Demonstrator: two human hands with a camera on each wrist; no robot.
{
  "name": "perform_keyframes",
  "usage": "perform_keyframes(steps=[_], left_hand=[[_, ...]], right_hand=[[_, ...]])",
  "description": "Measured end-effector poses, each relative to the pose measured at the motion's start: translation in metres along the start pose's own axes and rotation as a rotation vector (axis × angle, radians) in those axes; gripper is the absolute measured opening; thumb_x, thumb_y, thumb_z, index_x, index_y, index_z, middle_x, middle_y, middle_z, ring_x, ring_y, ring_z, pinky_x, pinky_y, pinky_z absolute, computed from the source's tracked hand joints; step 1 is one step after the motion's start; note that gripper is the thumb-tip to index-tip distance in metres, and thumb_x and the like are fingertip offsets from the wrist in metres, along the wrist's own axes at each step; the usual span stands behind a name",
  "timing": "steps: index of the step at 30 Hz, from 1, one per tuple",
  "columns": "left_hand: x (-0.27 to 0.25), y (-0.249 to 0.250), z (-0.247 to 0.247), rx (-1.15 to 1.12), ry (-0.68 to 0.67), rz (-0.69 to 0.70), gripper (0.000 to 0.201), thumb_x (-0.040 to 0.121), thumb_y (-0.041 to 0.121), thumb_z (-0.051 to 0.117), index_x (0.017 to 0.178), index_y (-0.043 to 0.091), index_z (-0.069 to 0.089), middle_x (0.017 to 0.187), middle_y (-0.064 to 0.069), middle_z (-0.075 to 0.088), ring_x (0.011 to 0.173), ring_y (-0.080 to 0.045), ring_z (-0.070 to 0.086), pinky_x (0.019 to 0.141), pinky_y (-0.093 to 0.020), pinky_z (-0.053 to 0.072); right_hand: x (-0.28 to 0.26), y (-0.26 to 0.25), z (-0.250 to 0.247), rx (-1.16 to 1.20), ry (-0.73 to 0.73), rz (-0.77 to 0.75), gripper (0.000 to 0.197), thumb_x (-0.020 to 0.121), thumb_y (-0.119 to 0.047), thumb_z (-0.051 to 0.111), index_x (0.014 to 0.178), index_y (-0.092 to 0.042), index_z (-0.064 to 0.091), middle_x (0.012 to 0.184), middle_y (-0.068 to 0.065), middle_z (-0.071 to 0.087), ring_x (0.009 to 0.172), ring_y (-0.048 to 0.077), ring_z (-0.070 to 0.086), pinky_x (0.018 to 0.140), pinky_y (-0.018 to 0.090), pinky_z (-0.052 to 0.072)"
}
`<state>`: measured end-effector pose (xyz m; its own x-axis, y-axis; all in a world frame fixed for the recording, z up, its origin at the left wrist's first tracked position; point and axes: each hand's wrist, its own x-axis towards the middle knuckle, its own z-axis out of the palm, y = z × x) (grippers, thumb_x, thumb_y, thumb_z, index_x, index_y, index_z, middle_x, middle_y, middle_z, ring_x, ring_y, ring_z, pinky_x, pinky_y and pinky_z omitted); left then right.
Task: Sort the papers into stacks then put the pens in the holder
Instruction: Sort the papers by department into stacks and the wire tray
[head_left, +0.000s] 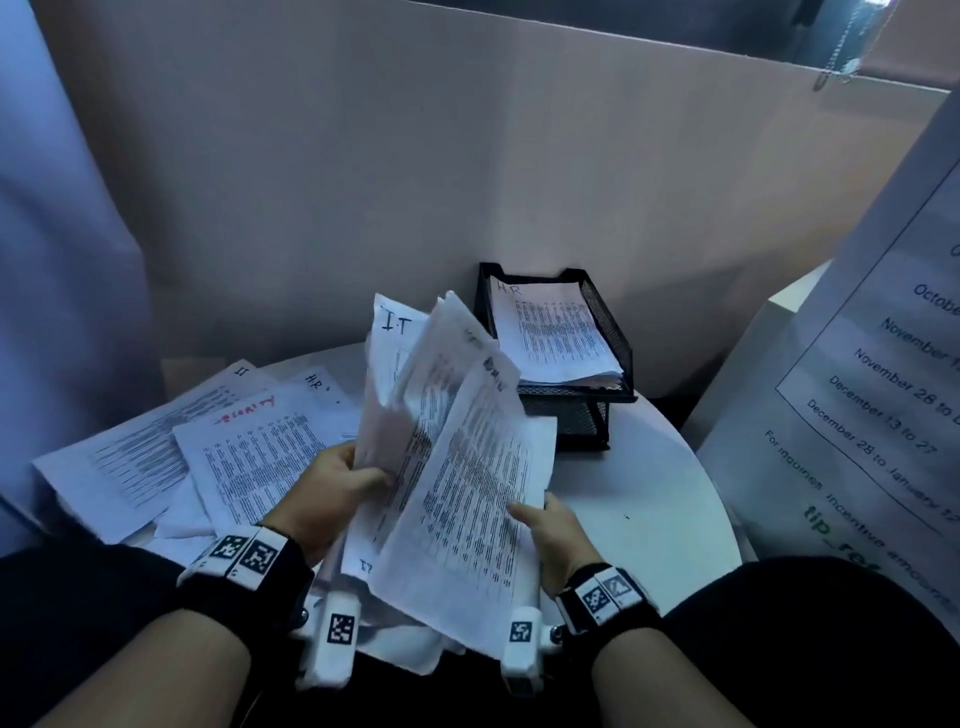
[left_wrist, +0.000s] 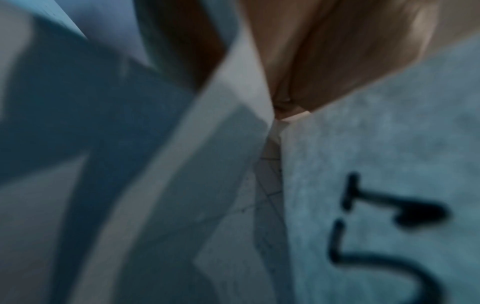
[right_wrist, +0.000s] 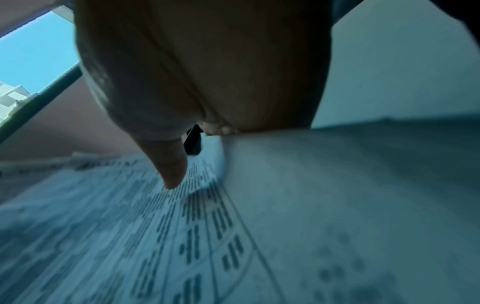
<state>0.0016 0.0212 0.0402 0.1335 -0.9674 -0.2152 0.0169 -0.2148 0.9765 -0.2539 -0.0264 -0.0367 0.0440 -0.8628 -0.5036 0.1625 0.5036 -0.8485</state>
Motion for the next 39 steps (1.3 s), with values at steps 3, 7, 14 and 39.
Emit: perform_keyframes(steps=[3,7,14,39], left_hand=[[0.0,0.0,0.003,-0.045,-0.051,-0.063,0.034,0.062,0.004,0.059,0.091,-0.004,0.073,0.08,-0.026,0.074,0.061,-0.03,0.07,0.056,-0.034,0.057],[0.0,-0.005,0.005,0.022,-0.092,-0.115,0.028,0.085,-0.011,0.048,0.096,-0.005,0.073,0.084,-0.024,0.075,0.066,-0.03,0.071,0.067,-0.037,0.058],[0.005,-0.007,0.001,0.058,-0.065,0.005,0.037,0.092,0.044,0.074,0.115,0.016,0.073,0.111,-0.004,0.08,0.104,-0.02,0.075,0.096,-0.045,0.056],[0.0,0.006,0.004,-0.148,0.14,0.159,0.025,0.067,0.01,0.056,0.089,0.005,0.068,0.089,-0.016,0.069,0.091,-0.033,0.063,0.088,-0.054,0.05]], right_hand=[[-0.002,0.008,0.009,0.017,-0.059,0.046,0.028,0.1,-0.001,0.052,0.125,-0.007,0.063,0.115,0.021,0.074,0.104,0.042,0.071,0.092,0.057,0.057],[0.0,0.009,0.013,0.06,-0.055,0.043,0.03,0.097,0.005,0.052,0.124,0.002,0.062,0.117,0.034,0.068,0.105,0.053,0.067,0.088,0.068,0.054],[0.0,-0.011,0.01,0.01,0.101,-0.305,0.023,0.085,0.002,0.074,0.107,0.002,0.067,0.102,0.02,0.076,0.095,0.036,0.072,0.086,0.052,0.06],[-0.037,-0.05,0.052,0.14,-0.054,-0.593,0.02,0.092,-0.015,0.049,0.108,-0.015,0.061,0.093,0.004,0.068,0.09,0.021,0.06,0.08,0.04,0.051]])
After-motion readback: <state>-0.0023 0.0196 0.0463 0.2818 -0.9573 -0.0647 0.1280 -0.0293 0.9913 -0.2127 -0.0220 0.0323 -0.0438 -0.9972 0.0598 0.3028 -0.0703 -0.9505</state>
